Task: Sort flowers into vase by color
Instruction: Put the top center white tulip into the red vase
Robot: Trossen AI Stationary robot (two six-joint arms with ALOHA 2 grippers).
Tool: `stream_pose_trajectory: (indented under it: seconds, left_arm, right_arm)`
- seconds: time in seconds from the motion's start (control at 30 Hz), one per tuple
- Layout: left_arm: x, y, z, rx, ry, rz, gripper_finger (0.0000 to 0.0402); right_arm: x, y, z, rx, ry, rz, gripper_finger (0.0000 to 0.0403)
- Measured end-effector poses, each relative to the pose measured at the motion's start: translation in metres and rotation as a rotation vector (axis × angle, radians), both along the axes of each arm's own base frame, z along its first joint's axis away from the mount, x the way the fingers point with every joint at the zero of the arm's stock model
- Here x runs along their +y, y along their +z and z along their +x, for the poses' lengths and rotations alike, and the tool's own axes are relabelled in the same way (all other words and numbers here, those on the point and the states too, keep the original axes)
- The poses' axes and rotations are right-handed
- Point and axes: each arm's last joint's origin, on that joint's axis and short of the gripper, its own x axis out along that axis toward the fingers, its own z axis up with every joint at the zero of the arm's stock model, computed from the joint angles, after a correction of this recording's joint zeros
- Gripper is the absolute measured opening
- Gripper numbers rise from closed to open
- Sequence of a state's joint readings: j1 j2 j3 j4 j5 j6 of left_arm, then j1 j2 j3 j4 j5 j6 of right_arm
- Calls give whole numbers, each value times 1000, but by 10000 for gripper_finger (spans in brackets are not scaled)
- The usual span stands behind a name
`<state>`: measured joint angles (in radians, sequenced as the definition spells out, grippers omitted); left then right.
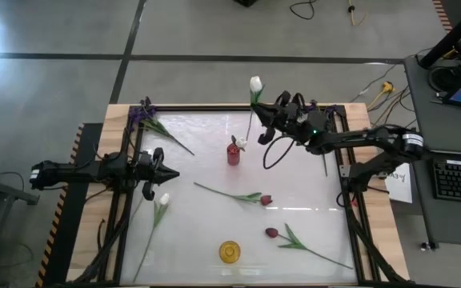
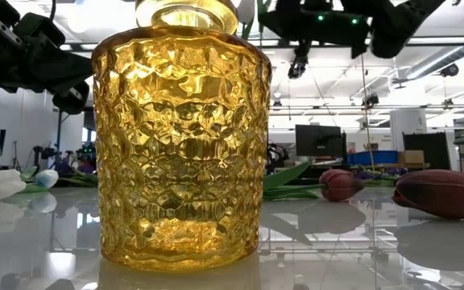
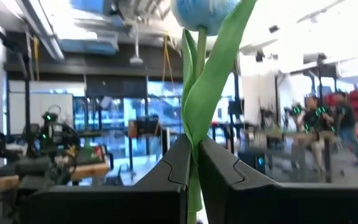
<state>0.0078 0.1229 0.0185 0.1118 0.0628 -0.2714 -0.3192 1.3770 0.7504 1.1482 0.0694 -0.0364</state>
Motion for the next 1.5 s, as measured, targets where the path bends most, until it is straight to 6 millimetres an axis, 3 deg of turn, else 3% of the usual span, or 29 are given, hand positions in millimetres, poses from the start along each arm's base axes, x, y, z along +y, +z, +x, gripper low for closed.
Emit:
stream_pose_trajectory:
  seconds: [0.43,0.8,1.3,1.5]
  left_arm:
    - [0,0,0,0,0,0,0]
    - [0,0,0,0,0,0,0]
    - [0,0,0,0,0,0,0]
    - [0,0,0,0,0,0,0]
  right_arm:
    - [5,10,26,-42,39,-58,13]
    - [6,-9,41,16,53,-57,13]
    - [13,-21,50,106,103,-40,14]
    - [17,-22,51,121,117,-34,49]
